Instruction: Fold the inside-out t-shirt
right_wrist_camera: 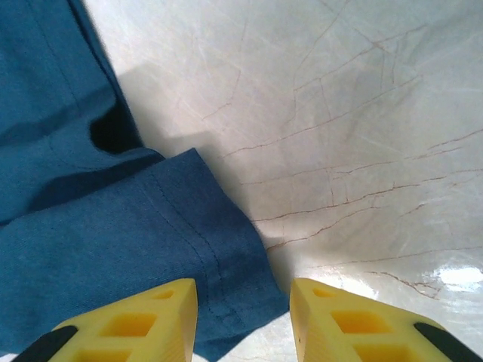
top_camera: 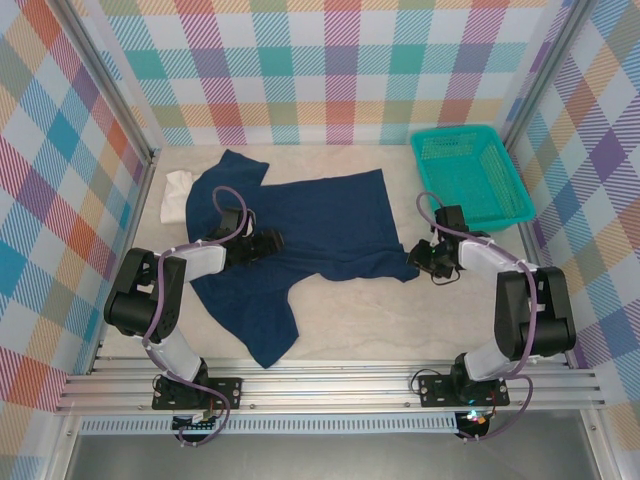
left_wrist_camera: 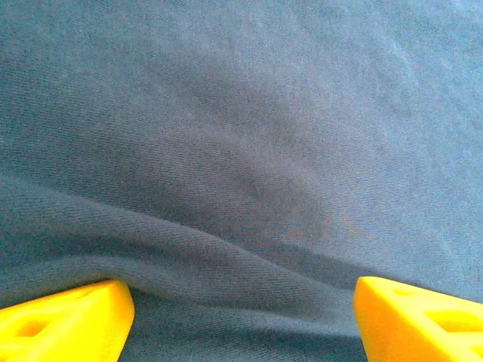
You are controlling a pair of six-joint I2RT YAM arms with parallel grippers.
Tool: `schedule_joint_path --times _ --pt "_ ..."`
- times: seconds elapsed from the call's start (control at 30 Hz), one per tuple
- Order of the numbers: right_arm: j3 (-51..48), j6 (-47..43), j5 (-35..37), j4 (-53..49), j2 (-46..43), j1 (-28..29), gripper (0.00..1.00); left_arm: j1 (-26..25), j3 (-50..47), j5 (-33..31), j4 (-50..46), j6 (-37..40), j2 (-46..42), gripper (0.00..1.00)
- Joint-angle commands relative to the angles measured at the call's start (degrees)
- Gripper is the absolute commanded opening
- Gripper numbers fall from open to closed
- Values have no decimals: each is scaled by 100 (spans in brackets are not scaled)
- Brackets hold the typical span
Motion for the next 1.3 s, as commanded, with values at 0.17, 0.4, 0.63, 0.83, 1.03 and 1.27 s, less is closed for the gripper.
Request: schedule_joint_path --times 0.17,0.4,0.63,0.83,1.03,1.27 --pt "0 -55 4 93 309 198 35 -2 -304 -113 -818 28 319 79" --pt "39 -82 -77 155 284 216 21 -2 -310 -112 -823 22 313 79" --pt "168 -299 189 -147 -415 216 4 -2 -314 -111 -817 26 296 79" --pt "576 -823 31 -618 -1121 315 3 -7 -327 -102 -795 25 304 79" --pt "890 -1337 201 -1131 -1315 829 3 -2 -323 -85 -784 14 305 79" --pt "643 -1072 454 -1677 -1623 1190 4 -2 -295 -19 -859 9 211 79"
